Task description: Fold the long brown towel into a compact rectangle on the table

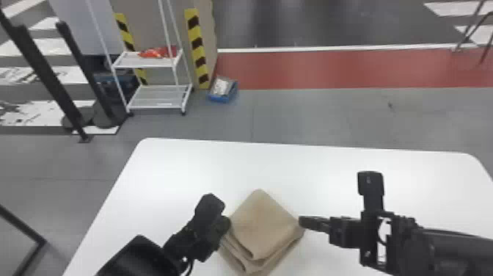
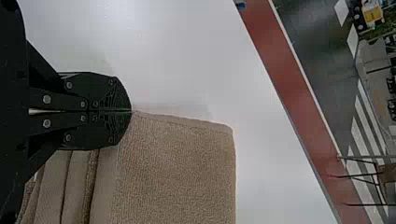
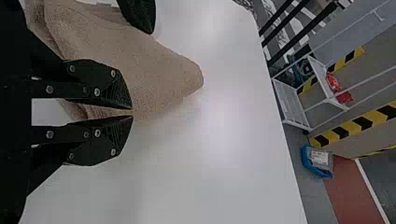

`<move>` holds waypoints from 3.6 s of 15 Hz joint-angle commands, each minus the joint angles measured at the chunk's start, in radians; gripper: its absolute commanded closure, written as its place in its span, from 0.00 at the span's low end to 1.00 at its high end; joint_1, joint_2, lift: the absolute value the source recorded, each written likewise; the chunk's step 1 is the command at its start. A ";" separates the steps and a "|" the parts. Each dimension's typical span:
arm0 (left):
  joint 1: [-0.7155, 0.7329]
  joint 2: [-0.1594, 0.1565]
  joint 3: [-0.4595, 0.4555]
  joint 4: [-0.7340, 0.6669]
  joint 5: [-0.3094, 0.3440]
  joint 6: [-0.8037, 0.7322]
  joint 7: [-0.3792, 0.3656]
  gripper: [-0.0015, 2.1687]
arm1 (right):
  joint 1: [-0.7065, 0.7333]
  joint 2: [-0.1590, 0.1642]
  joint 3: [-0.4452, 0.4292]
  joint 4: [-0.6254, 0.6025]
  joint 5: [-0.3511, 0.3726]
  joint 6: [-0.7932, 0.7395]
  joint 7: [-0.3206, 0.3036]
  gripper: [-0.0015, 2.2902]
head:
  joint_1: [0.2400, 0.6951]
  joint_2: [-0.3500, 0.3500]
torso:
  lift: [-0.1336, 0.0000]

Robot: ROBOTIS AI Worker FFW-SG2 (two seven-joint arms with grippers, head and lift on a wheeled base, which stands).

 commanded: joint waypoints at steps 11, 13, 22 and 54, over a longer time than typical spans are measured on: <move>-0.001 -0.009 0.080 -0.050 0.066 -0.034 -0.008 0.83 | 0.074 0.001 -0.021 -0.009 0.017 -0.041 0.032 0.42 | 1.00 0.66 | 1.00; -0.007 -0.003 0.083 -0.056 0.084 -0.034 -0.014 0.83 | 0.036 0.001 -0.018 0.059 0.022 -0.063 0.018 0.42 | 1.00 0.66 | 1.00; -0.036 0.014 0.096 -0.056 0.117 -0.031 -0.039 0.83 | -0.174 0.001 0.017 0.298 0.014 -0.185 -0.016 0.42 | 1.00 0.64 | 1.00; -0.056 0.066 0.146 -0.039 0.190 -0.041 -0.042 0.83 | -0.269 0.001 0.057 0.534 0.008 -0.431 0.004 0.42 | 1.00 0.71 | 1.00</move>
